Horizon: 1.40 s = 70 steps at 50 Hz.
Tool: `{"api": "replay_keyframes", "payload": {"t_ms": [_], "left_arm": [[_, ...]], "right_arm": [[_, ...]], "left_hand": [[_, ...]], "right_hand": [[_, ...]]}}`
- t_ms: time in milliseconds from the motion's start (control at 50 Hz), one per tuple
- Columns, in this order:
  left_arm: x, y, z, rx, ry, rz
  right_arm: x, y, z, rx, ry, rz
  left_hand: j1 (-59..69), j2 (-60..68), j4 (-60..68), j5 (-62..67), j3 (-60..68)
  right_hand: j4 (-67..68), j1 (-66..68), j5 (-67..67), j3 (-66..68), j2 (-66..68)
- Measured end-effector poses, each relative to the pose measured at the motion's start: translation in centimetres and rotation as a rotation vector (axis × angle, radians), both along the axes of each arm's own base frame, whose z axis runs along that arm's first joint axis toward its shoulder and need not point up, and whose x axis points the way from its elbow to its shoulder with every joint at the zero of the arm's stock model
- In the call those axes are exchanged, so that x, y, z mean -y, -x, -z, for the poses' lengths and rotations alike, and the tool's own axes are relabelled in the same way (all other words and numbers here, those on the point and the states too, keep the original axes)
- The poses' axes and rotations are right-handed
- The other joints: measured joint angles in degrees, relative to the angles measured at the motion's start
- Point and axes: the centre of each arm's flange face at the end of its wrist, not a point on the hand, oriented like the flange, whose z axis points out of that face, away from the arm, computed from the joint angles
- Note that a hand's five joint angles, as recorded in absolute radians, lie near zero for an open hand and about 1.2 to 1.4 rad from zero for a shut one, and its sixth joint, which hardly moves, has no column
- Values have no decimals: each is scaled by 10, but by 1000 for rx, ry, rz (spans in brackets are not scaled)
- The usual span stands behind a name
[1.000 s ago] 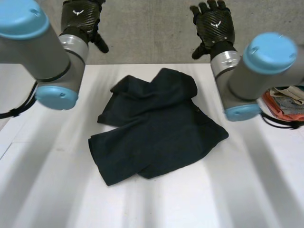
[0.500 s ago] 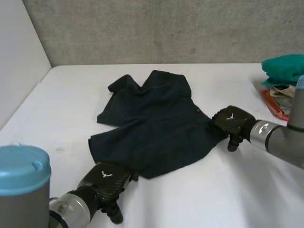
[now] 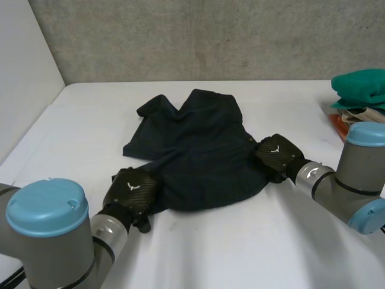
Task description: Fold the laundry.
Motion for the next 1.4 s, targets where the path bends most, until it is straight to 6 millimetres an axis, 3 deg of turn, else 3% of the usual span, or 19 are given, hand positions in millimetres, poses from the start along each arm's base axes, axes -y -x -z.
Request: {"api": "replay_keyframes", "payload": {"t_ms": [140,260,360,460,500,560,700,800,860,960,1040,1120,1200,1320,1400], "left_arm": [[17,8,6,30,38,8],[28,14,13,66,55,22],[35,22,17,78,93,49],[42,30,21,84,152,88],[45,33,24,94,179,107],[48,34,26,108,205,121],[49,27,9,119,217,115],[39,15,-15,106,177,99],[23,1,-43,81,131,96],[-23,-24,-87,34,-3,156],[-60,-39,-103,23,-128,229],[-71,-43,-102,35,-185,267],[-63,-40,-94,62,-186,274],[-5,-18,-67,124,-72,202],[29,3,-69,97,43,177]], "right_arm": [[-2,-3,3,-5,0,-1],[-1,-3,3,-2,10,10],[-1,-3,0,5,6,21],[-6,0,-5,5,-11,27],[-11,2,-8,3,-25,31],[-16,4,-12,0,-37,32],[-31,6,-29,-20,-61,30],[-40,11,-50,-58,-64,45],[-51,21,-73,-119,-69,67],[-86,45,-107,-291,-141,70],[-113,58,-120,-404,-186,3],[-121,59,-120,-436,-199,-54],[-119,56,-113,-436,-212,-73],[-90,42,-93,-387,-197,-4],[-62,25,-88,-326,-110,71]], "left_hand": [[0,1,2,2,1],[70,69,77,78,69],[261,262,264,261,260],[319,323,330,324,321],[417,436,444,432,432],[418,459,467,440,452],[418,459,469,440,452],[418,459,469,440,452],[418,459,469,440,452],[418,459,469,440,458],[418,459,469,447,458],[418,459,469,448,458],[418,459,469,448,458],[418,460,469,448,458],[418,460,470,448,459]], "right_hand": [[9,10,12,8,7],[177,137,176,176,174],[223,173,222,214,205],[223,173,222,214,205],[223,173,222,214,205],[223,173,222,214,205],[225,173,222,216,205],[225,173,222,216,205],[226,173,222,216,205],[226,173,222,216,205],[226,173,222,216,205],[226,173,222,216,205],[226,173,225,216,205],[226,173,225,216,205],[226,173,225,216,205]]}}
